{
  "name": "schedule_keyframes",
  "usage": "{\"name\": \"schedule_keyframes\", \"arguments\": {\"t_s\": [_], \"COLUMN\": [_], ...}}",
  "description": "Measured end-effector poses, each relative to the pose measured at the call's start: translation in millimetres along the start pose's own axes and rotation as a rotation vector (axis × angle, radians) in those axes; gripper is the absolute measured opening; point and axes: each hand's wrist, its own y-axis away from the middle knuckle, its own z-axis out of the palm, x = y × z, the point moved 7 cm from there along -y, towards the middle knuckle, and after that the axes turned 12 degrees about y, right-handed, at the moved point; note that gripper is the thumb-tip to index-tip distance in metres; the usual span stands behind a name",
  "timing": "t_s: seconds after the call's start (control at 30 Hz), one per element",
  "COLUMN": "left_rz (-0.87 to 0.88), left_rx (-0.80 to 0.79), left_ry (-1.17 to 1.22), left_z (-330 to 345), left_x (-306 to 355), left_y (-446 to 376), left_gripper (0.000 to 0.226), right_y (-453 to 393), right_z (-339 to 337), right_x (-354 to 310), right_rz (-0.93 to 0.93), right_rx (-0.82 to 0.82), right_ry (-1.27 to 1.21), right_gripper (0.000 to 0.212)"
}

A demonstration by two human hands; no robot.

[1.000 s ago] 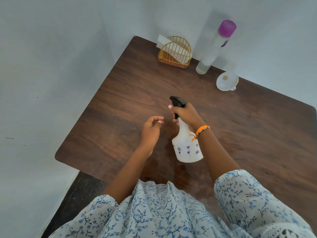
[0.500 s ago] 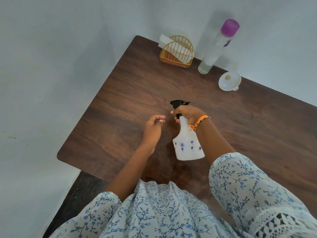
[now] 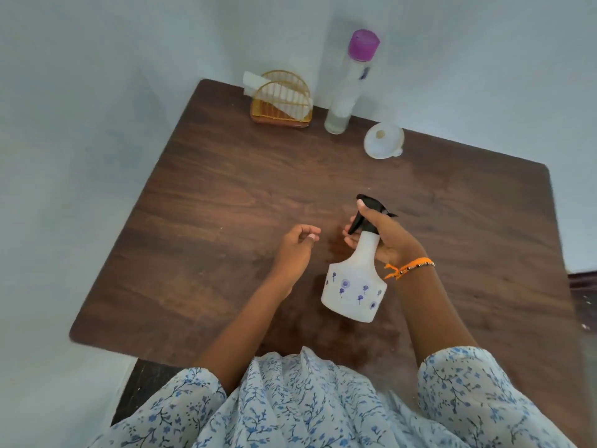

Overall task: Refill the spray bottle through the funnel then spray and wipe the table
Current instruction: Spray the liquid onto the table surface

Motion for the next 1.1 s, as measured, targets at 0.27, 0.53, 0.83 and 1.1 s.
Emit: {"name": "schedule_keyframes", "arguments": {"t_s": [0.27,0.53,0.83,1.1], "left_rz": [0.003,-0.019,-0.048,-0.071], "left_rx": [-0.21,-0.267,-0.277,-0.283], "left_ry": [-0.079,-0.16,-0.199,-0.205], "left_z": [98,154,173,172], "left_x": [0,-2,-7,-9], "left_y": [-1,-14,-17,-14], "left_gripper": [0.019,0.018,0.021,0.021], "right_y": [27,13,15,23], "right_z": [-121,-171,-183,-178], "right_x": [27,23,29,5], "right_rz": [0.069,0.189,0.127,-0.027], "right_rx": [0.187,0.349,0.263,0.456], "right_ry": [-0.471,-0.196,-0.403,0.157], "right_gripper": [0.019,0.028,0.019,0.007]}}
